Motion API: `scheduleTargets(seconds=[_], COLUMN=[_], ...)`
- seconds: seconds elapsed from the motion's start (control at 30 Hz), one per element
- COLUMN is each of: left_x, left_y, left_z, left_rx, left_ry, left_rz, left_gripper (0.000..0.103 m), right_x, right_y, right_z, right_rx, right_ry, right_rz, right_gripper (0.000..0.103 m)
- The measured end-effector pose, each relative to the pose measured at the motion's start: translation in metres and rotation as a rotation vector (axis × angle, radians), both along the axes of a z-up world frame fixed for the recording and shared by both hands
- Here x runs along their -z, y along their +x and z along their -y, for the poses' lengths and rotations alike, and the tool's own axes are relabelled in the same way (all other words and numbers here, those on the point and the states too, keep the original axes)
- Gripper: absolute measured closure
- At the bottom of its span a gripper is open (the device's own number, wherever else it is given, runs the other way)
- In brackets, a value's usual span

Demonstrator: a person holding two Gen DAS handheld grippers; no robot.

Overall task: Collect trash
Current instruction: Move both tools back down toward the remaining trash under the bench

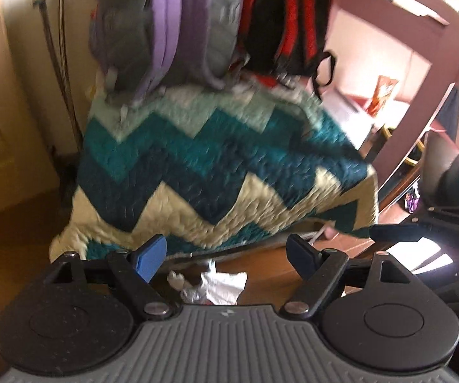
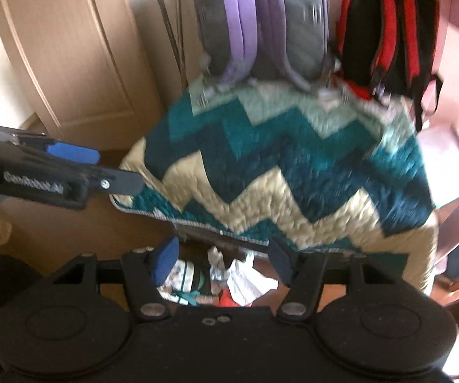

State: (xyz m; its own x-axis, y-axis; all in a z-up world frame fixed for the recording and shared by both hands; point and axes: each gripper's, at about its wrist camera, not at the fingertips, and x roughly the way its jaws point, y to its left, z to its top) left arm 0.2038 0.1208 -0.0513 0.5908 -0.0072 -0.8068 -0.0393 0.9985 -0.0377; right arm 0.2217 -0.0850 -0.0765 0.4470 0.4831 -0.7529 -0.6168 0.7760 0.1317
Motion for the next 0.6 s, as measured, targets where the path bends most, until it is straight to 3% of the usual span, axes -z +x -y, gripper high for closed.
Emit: scheduleTargets(seconds=[0.2, 0.33, 0.6], left_x=[0.063, 0.109, 0.192], left_y=[0.028, 0.046, 0.066], left_z=[-0.041, -0.075, -0.146], left_rx=[-0.029, -0.058, -0.085], left_ry=[-0.015, -0.017, -0.013], left_rz=[-0.093, -0.162, -0.302], left_gripper=[0.017, 0.005, 0.005], right_x=[0.068, 0.111, 0.207], right_y=[0.03, 0.048, 0.082], right_z=[-0.022, -0.041, -0.094], right_rx=[-0.018, -0.043, -0.127], right_ry=[-0.051, -0.095, -0.179], right_rz=[-0.082, -0.119, -0.188], right_gripper=[0.041, 0.041, 0.041])
